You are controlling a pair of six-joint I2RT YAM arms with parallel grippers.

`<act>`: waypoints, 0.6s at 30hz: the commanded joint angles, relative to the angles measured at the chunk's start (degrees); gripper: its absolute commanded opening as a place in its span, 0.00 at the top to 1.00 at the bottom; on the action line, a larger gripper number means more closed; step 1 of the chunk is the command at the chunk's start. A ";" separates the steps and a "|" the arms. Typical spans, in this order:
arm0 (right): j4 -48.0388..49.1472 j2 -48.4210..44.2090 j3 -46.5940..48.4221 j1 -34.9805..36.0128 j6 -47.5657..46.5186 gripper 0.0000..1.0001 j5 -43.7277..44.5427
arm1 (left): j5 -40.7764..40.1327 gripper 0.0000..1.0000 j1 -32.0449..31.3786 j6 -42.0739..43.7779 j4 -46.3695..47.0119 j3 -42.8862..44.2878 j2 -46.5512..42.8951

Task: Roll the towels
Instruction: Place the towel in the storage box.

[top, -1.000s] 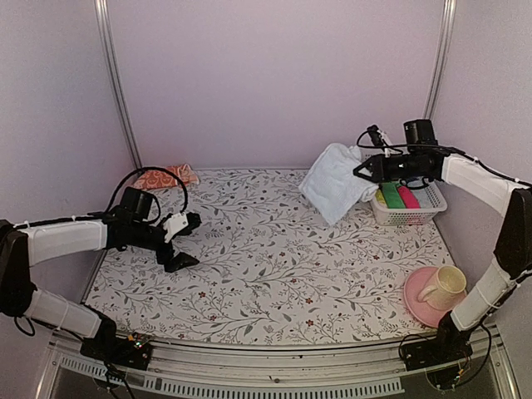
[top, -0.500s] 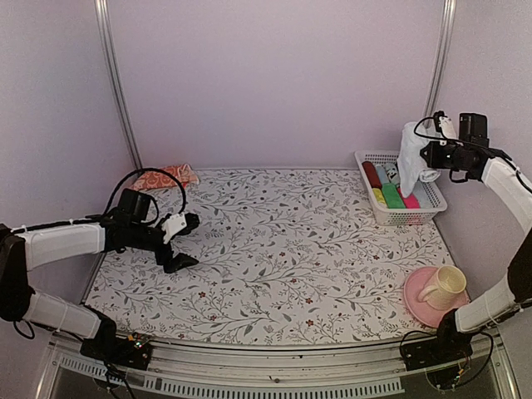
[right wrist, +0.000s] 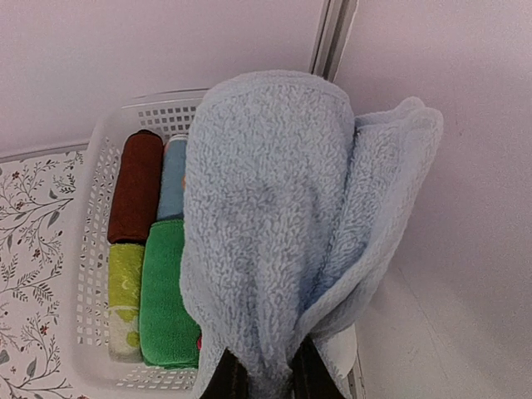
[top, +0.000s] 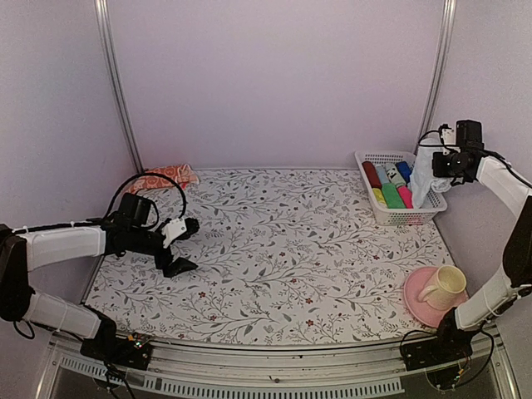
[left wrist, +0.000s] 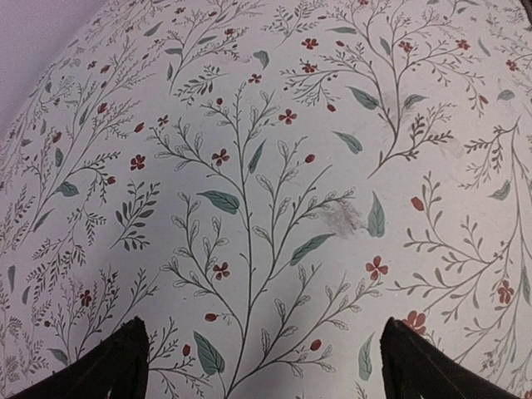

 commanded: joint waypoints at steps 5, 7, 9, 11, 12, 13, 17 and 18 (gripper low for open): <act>1.36 4.97 3.05 0.04 -2.62 0.98 -5.11 | -0.09 0.03 0.55 -0.70 1.31 -0.59 -0.39; 1.25 7.38 3.57 0.92 -3.07 0.98 -5.95 | -0.04 0.03 0.50 -0.68 1.33 -0.59 -0.48; 1.10 9.58 4.17 2.15 -3.95 0.98 -6.47 | -0.11 0.03 0.55 -0.72 1.27 -0.59 -0.61; 1.21 11.10 4.56 3.41 -4.41 0.98 -8.48 | -0.08 0.03 0.52 -0.76 1.22 -0.59 -0.72; 1.36 11.57 4.62 3.87 -4.51 0.98 -9.80 | -0.06 0.03 0.55 -0.76 1.36 -0.62 -0.72; 1.44 12.39 4.78 4.23 -4.57 0.98 -11.22 | -0.07 0.03 0.51 -0.77 1.41 -0.74 -0.68; 1.79 13.79 4.94 5.23 -4.33 0.98 -15.44 | -0.31 0.03 0.52 -0.72 1.68 -0.93 -0.47; 1.80 14.27 5.00 5.40 -4.10 0.98 -16.11 | -0.31 0.03 0.54 -0.68 1.73 -0.99 -0.51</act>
